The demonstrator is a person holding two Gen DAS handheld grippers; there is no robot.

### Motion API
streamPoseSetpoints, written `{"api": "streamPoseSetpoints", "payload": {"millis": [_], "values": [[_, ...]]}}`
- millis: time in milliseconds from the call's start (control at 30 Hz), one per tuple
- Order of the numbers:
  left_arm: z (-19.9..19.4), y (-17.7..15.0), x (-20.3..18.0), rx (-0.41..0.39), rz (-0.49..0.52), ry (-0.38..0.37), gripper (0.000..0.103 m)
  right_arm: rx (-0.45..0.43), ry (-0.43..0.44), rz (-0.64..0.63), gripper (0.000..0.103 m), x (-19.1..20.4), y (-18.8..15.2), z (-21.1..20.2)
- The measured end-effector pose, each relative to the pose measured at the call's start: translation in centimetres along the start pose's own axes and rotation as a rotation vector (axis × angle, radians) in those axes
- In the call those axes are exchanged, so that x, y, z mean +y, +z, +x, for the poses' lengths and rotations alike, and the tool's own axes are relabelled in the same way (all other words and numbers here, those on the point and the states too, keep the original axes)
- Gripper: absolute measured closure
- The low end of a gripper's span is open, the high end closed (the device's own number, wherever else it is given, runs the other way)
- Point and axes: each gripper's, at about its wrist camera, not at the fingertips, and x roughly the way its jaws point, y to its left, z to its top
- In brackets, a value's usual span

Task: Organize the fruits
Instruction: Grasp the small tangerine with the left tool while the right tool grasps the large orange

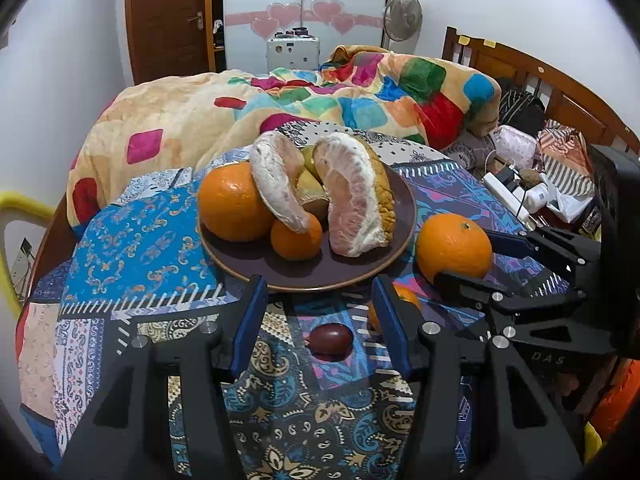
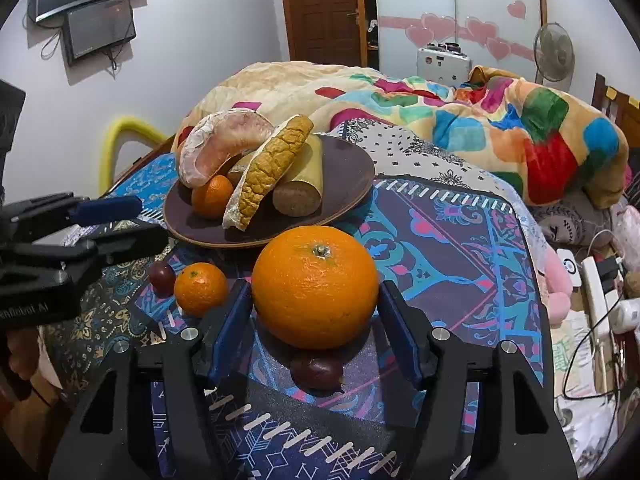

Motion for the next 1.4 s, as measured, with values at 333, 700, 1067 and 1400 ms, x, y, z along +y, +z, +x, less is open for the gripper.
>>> {"api": "streamPoseSetpoints", "payload": {"millis": [333,700,1067,1400], "values": [[0.3,-0.3,-1.9,0.024,0.024,-0.054,0.049,-0.062,0.006,0.024,0.044,-0.2,0.1,-3.1],[2.5,-0.9,-4.1,0.060,0.076,-0.049,0.058,-0.076,-0.031,-0.021,0.044,-0.7,-0.7,-4.5],[2.4,-1.2,-4.8,0.031,0.130,-0.049,0.070,-0.049,-0.036,0.088,0.044,-4.3,-1.1,-3.4],[1.5,-1.5,-4.1,0.010,0.115,-0.049,0.070,-0.019,-0.068,0.070,0.039,-3.6,-1.1,-2.3]]}}
